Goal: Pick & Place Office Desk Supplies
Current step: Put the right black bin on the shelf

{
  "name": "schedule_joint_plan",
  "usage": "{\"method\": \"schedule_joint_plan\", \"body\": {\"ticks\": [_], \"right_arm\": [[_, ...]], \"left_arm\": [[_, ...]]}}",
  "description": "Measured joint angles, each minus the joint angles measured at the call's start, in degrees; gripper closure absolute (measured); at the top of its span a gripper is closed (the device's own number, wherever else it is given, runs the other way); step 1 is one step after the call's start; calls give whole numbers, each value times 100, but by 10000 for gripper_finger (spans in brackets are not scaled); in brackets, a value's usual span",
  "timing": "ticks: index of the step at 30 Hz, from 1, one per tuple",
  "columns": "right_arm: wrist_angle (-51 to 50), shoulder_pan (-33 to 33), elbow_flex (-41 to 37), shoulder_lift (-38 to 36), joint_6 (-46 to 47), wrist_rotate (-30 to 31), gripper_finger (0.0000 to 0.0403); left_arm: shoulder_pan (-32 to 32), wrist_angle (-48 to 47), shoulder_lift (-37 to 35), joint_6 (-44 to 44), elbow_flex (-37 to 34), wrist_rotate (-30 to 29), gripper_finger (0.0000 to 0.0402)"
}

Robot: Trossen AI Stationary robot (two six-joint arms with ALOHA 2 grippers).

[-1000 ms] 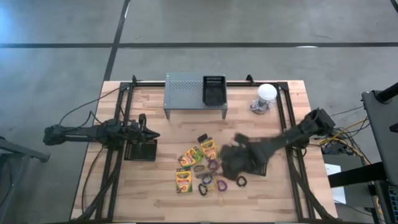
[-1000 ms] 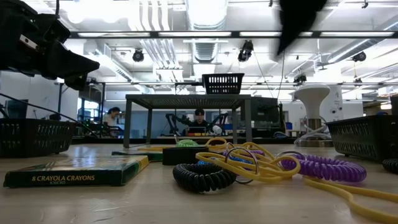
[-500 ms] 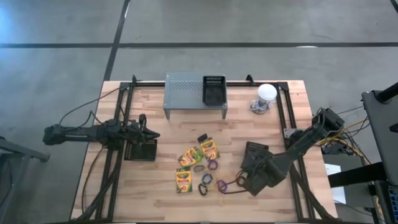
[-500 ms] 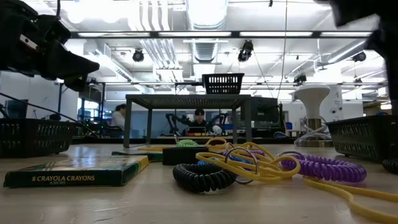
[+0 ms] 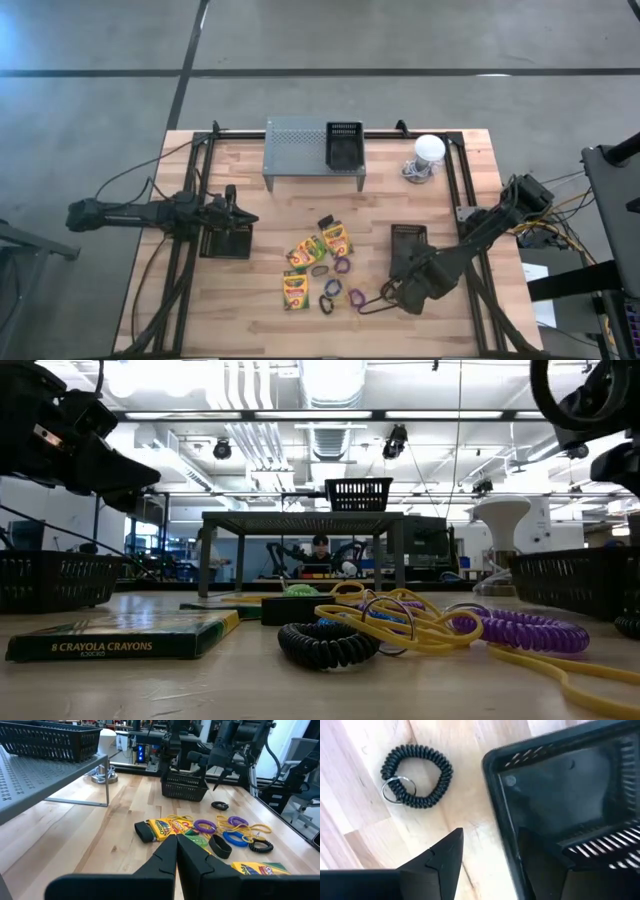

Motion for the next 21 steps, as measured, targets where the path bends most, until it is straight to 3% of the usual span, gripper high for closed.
{"method": "schedule_joint_plan", "body": {"ticks": [7, 14, 16, 21], "right_arm": [[7, -22, -35, 45, -54, -19, 240], [-29, -31, 63, 44, -55, -20, 353], [-67, -31, 263, 46, -77, -16, 382], [-176, -40, 1270, 44, -172, 243, 389]], "left_arm": [[0, 0, 0, -1, 2, 0, 387], [0, 0, 0, -2, 2, 0, 387], [0, 0, 0, -2, 0, 0, 387], [0, 0, 0, -4, 2, 0, 387]]}}
